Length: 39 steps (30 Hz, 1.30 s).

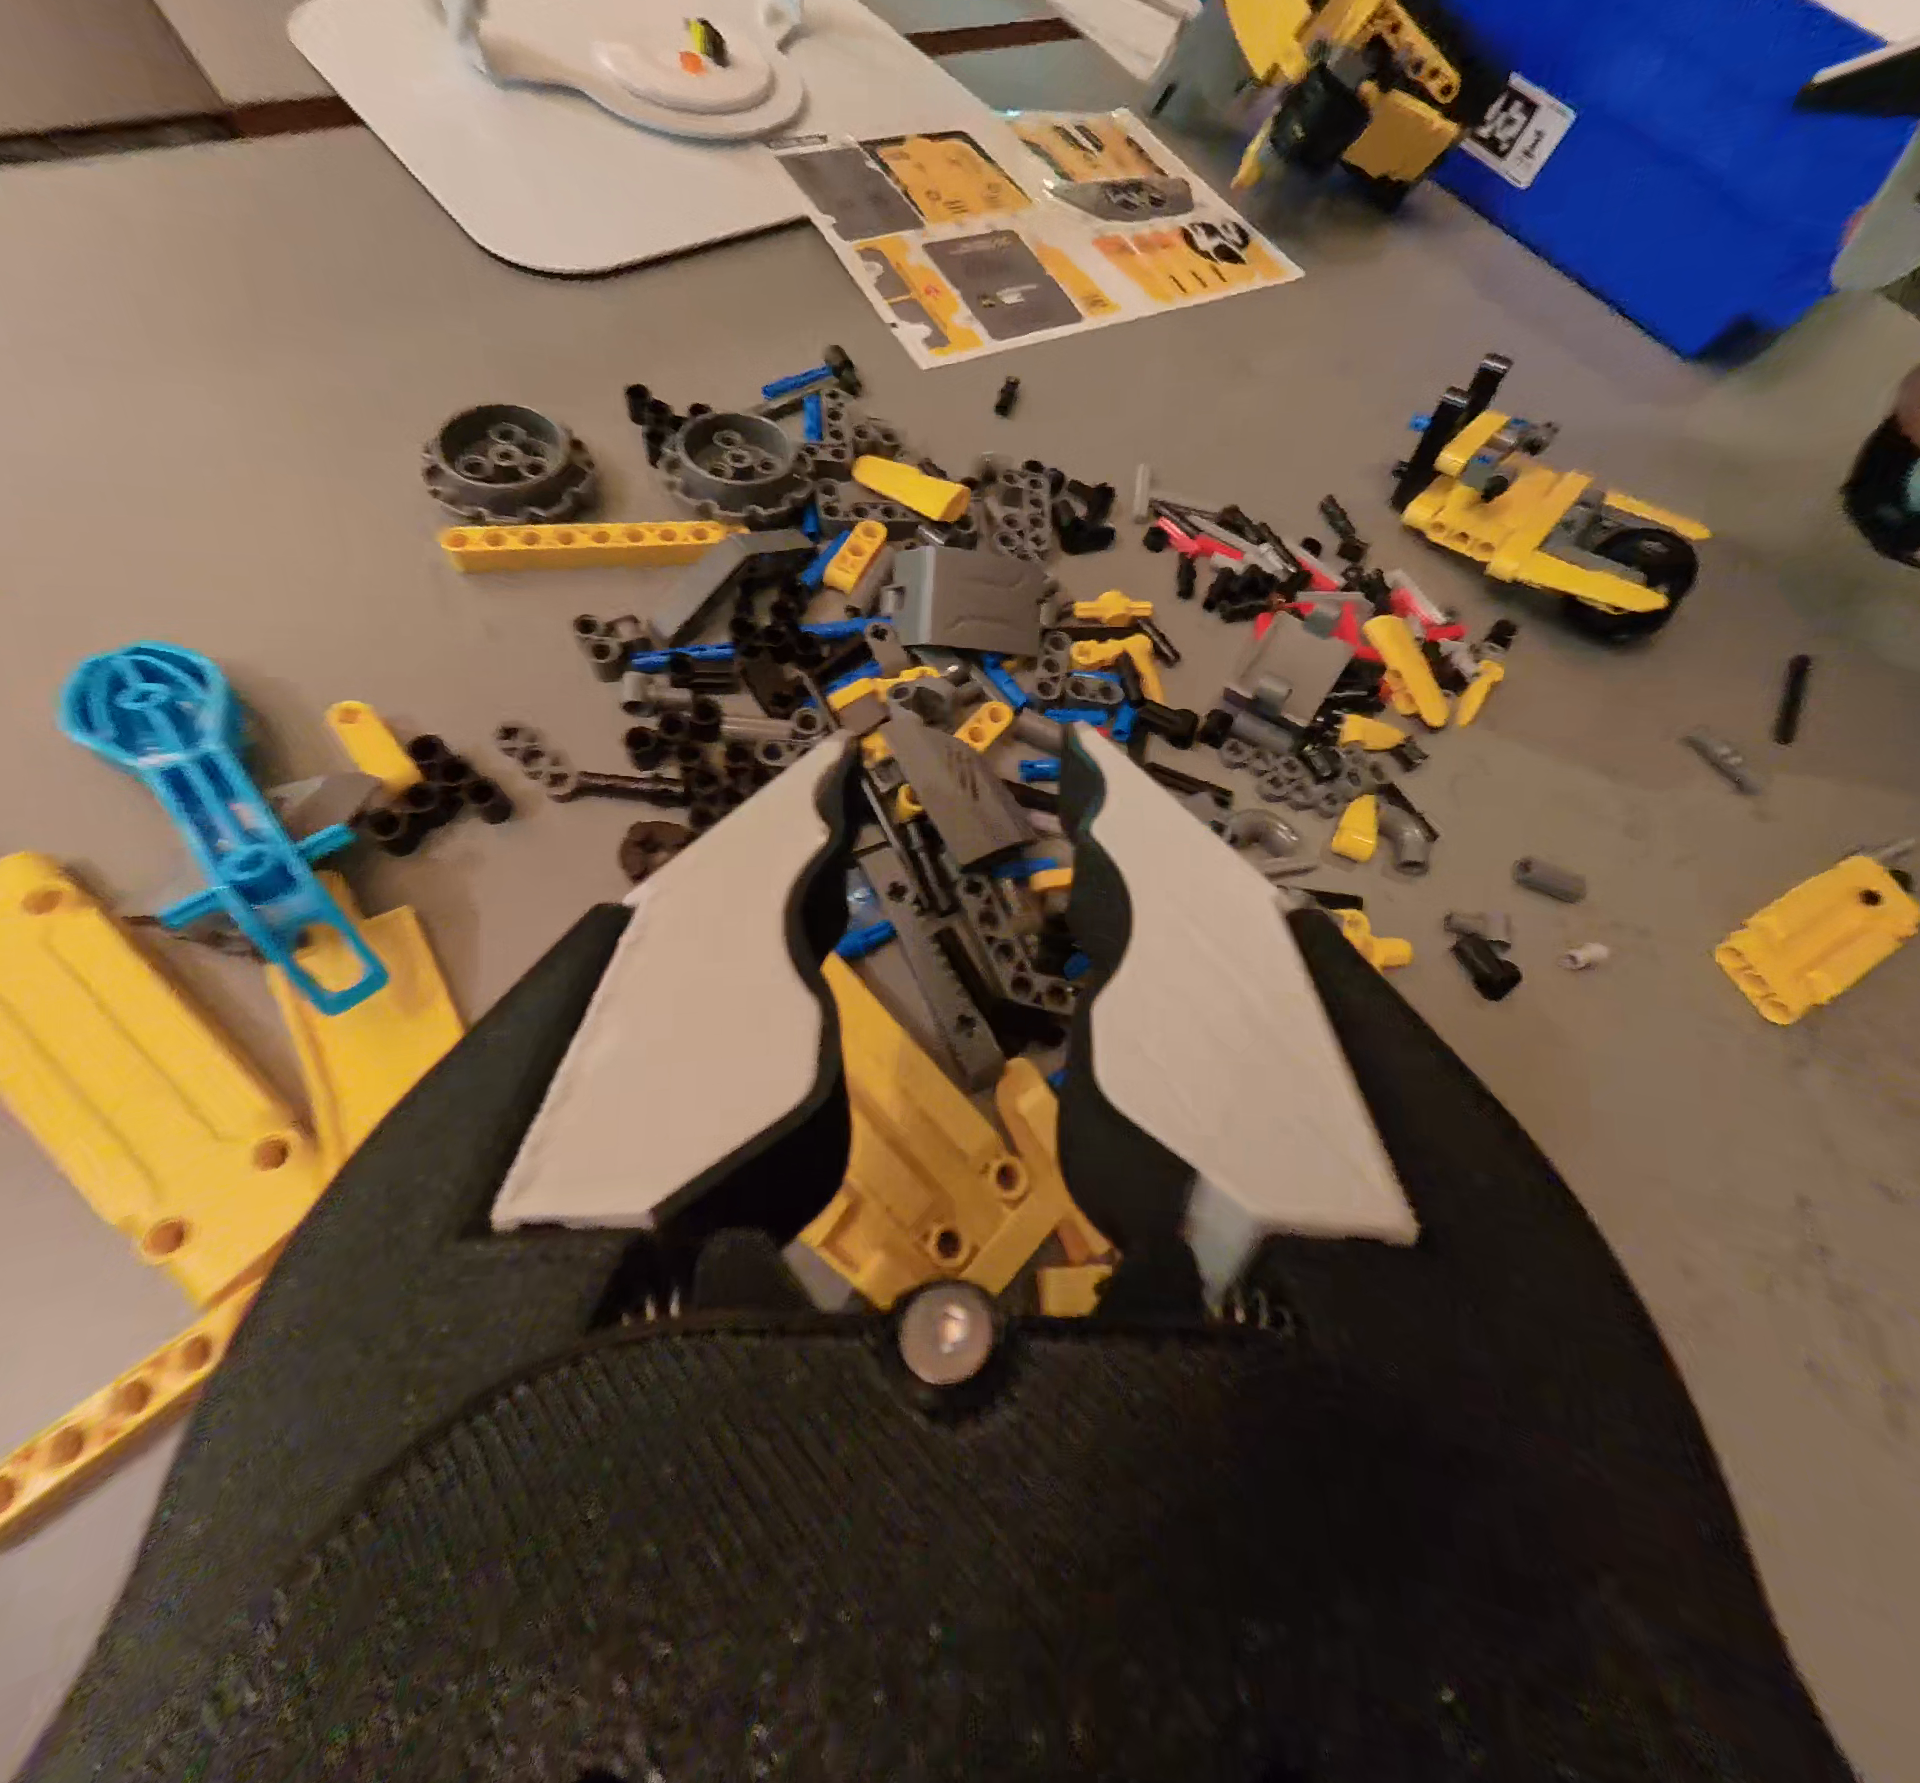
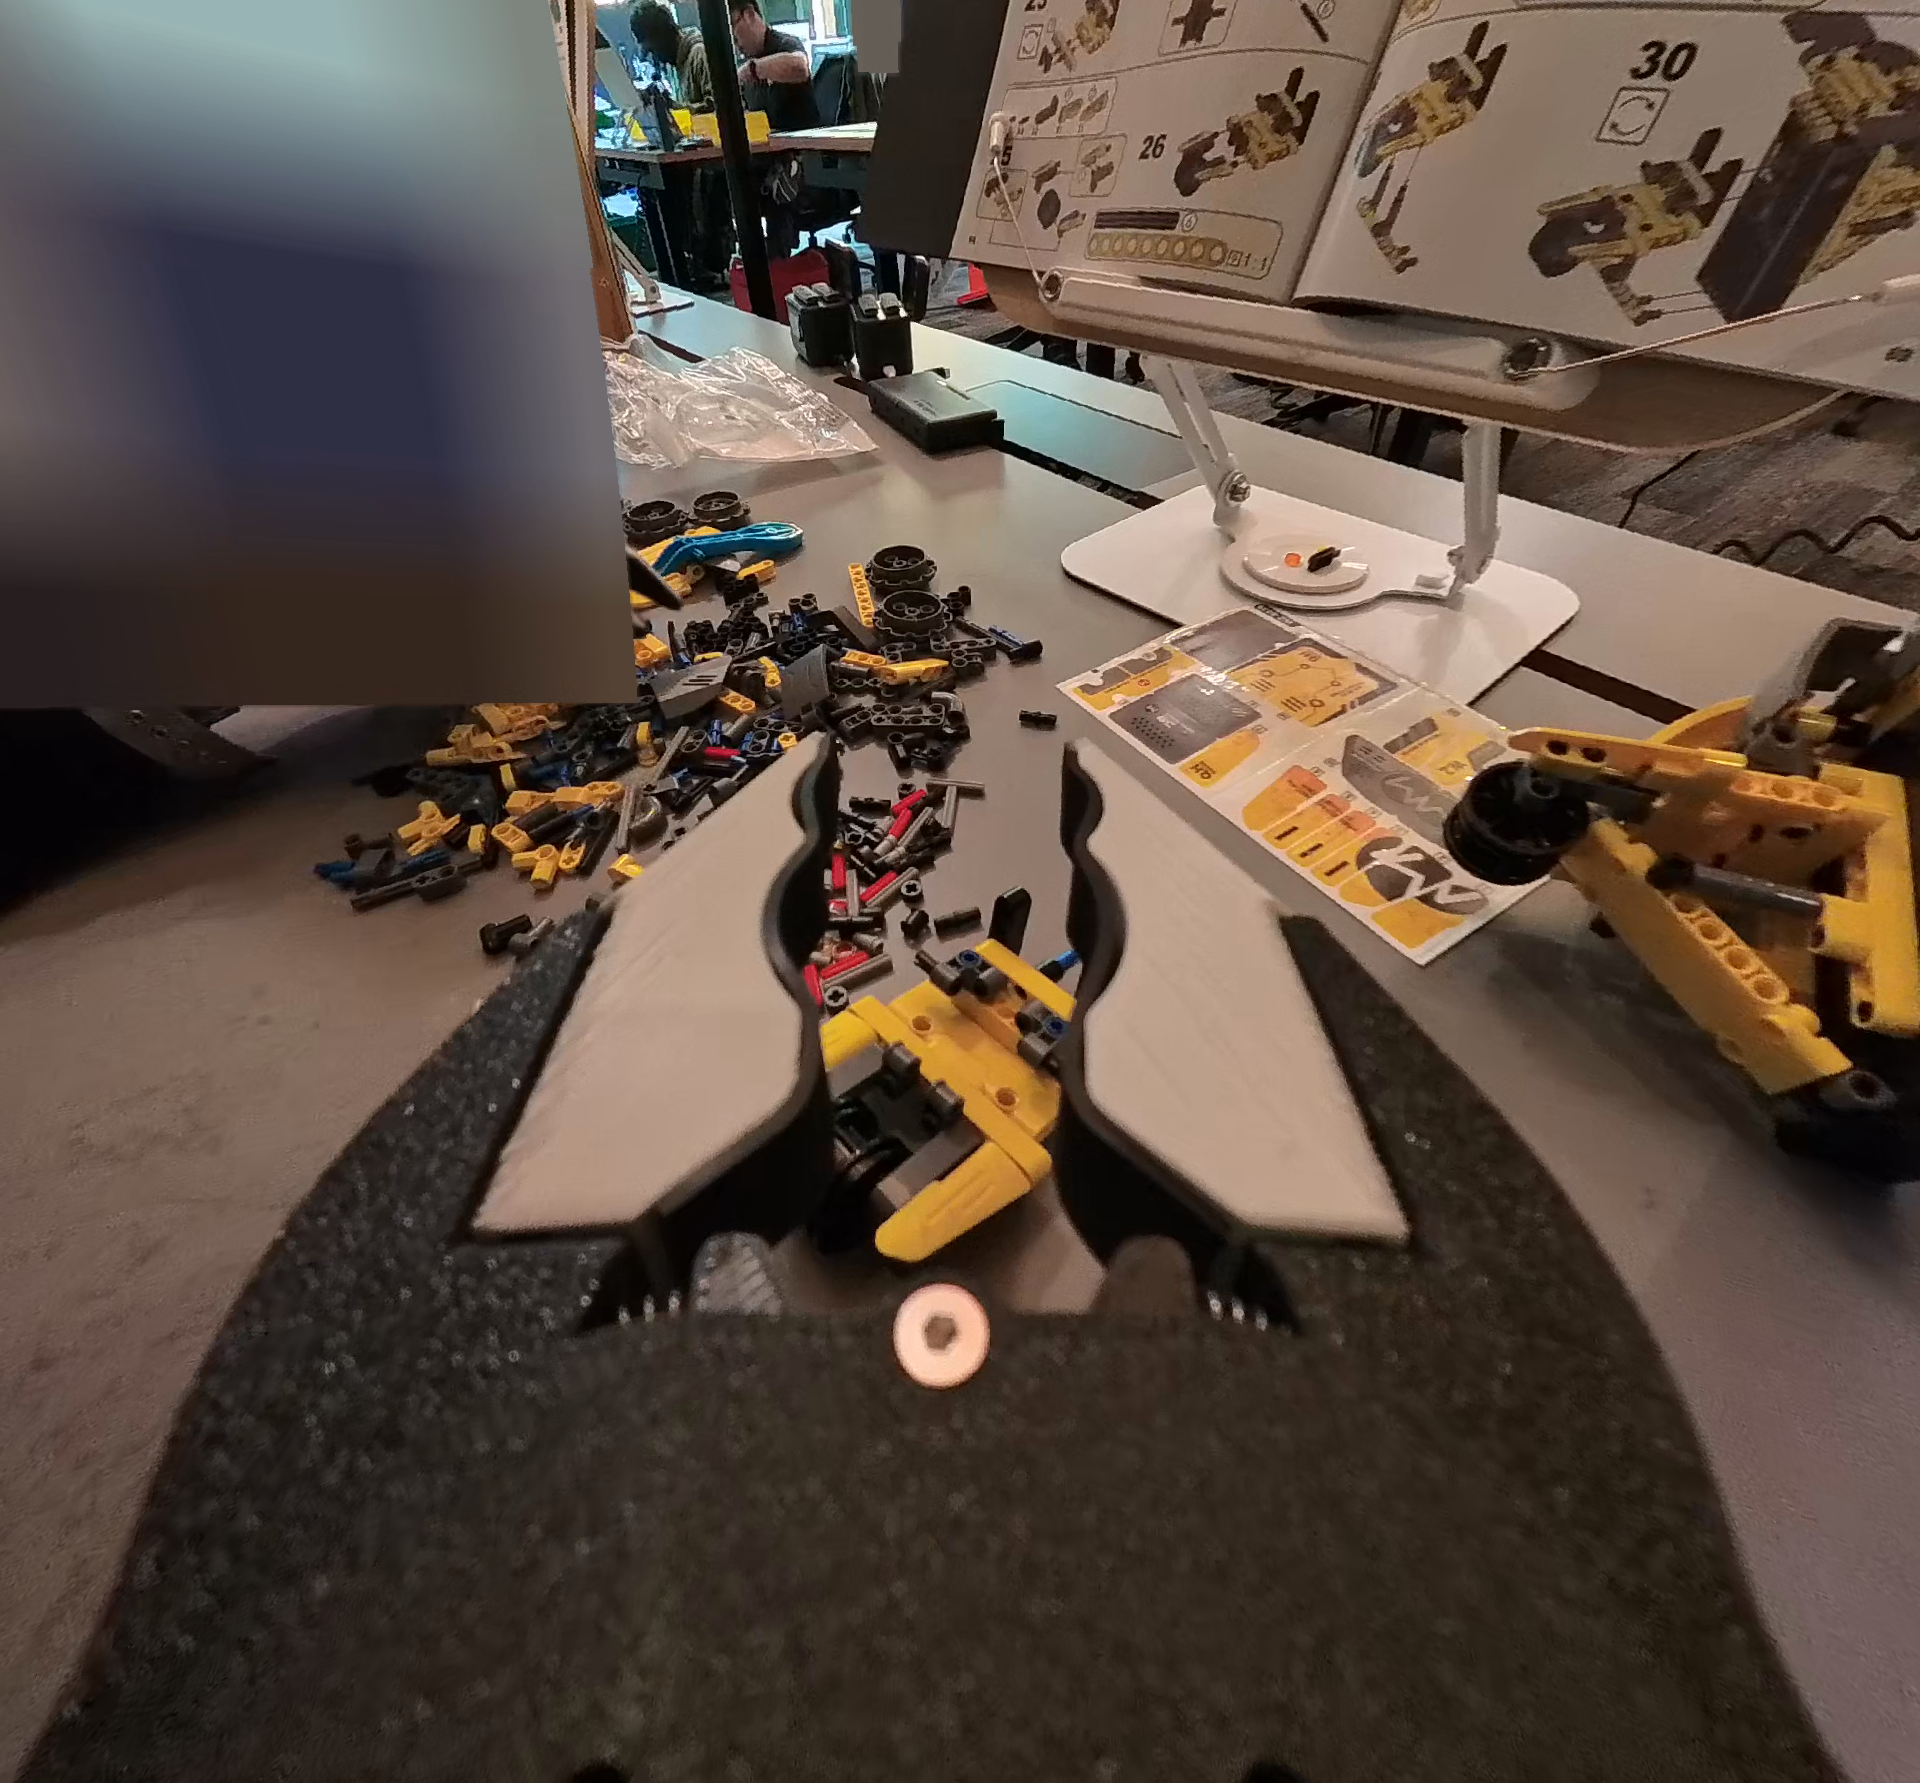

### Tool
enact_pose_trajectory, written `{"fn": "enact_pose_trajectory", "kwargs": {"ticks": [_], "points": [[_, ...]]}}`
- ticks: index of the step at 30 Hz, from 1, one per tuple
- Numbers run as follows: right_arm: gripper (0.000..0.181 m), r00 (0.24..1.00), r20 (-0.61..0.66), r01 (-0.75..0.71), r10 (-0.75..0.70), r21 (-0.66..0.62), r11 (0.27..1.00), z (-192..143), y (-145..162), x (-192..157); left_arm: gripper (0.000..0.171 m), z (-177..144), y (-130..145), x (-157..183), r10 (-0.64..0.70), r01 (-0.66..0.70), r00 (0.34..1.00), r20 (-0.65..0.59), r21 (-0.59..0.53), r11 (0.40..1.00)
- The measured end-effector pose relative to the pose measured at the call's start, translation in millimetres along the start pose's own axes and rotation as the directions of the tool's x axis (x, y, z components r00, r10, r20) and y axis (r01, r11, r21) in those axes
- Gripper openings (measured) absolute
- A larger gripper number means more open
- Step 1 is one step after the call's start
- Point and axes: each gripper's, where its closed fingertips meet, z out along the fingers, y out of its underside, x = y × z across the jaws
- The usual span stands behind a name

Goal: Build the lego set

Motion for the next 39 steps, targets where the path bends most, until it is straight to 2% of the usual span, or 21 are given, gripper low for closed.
{"fn": "enact_pose_trajectory", "kwargs": {"ticks": [2, 7, 9, 11, 15, 20, 24, 31, 36, 39], "points": [[0.042, 1.000, -0.001, 0.000, 0.000, -0.003, 1.000, 0, 1, 0, 0.043, 8, 8, 4, 0.021, -0.021, 1.000, 0.000, -0.055, 0.998], [0.042, 1.000, -0.001, -0.002, 0.002, -0.003, 1.000, 0, 1, 1, 0.035, 22, 33, -2, 0.290, -0.245, 0.947, 0.140, -0.272, 0.931], [0.042, 1.000, 0.000, -0.001, 0.001, -0.003, 1.000, 0, 1, 0, 0.019, 23, 30, 2, 0.329, -0.282, 0.932, 0.150, -0.270, 0.921], [0.042, 1.000, 0.000, 0.003, -0.003, 0.000, 1.000, 0, 0, 0, 0.018, 21, 26, 0, 0.347, -0.297, 0.921, 0.174, -0.260, 0.919], [0.042, 1.000, -0.003, 0.007, -0.007, 0.004, 1.000, -1, -2, 0, 0.018, 8, 11, -10, 0.258, -0.228, 0.945, 0.201, -0.159, 0.960], [0.042, 1.000, -0.004, 0.008, -0.008, 0.007, 1.000, -2, -3, 0, 0.018, -17, 4, -41, 0.107, -0.094, 0.957, 0.268, -0.059, 0.994], [0.042, 1.000, -0.003, 0.007, -0.007, 0.004, 1.000, -1, -2, 0, 0.018, -25, 11, -55, 0.025, -0.011, 0.961, 0.277, -0.050, 0.999], [0.042, 1.000, -0.004, 0.008, -0.008, 0.001, 1.000, -1, -1, 0, 0.018, -24, 20, -62, 0.017, 0.011, 0.953, 0.301, -0.092, 0.996], [0.042, 1.000, -0.006, 0.012, -0.012, 0.006, 1.000, -2, -3, 0, 0.018, -33, 16, -71, -0.065, 0.079, 0.951, 0.302, -0.032, 0.996], [0.042, 1.000, -0.003, 0.011, -0.011, 0.005, 1.000, -2, -2, -1, 0.018, -32, 18, -70, -0.077, 0.090, 0.954, 0.290, -0.033, 0.995]]}}
